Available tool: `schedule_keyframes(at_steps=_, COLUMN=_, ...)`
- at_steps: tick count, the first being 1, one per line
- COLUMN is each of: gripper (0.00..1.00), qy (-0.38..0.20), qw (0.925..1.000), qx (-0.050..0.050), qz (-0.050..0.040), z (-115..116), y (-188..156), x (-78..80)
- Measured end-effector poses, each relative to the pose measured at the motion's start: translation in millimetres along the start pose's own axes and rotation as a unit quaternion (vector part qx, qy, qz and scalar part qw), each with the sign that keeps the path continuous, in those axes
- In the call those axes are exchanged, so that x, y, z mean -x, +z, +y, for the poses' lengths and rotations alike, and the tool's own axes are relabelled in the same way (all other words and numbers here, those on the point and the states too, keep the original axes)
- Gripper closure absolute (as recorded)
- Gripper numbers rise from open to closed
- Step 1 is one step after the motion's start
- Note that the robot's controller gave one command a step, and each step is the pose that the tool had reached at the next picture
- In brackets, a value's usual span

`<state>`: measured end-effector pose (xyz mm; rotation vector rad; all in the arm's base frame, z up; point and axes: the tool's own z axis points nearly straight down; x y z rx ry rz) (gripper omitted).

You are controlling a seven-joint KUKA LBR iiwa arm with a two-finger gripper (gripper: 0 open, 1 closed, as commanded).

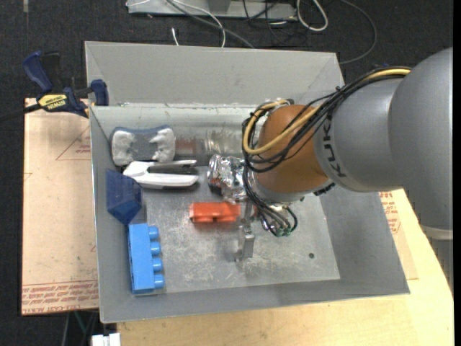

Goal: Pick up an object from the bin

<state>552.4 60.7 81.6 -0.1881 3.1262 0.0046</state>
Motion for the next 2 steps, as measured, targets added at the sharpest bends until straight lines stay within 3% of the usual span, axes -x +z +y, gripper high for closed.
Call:
schedule_keyframes(at_steps=1, gripper=1.0, qy=-0.102, qw=0.9948, qx=0.0, qz=-0.0007, z=-18.8, y=-120.2, x=-36.7)
schedule_keyframes(at_steps=2, gripper=1.0, qy=-0.102, qw=0.9948, qx=0.0, qz=-0.0006, z=-18.9, y=-120.2, x=-36.7)
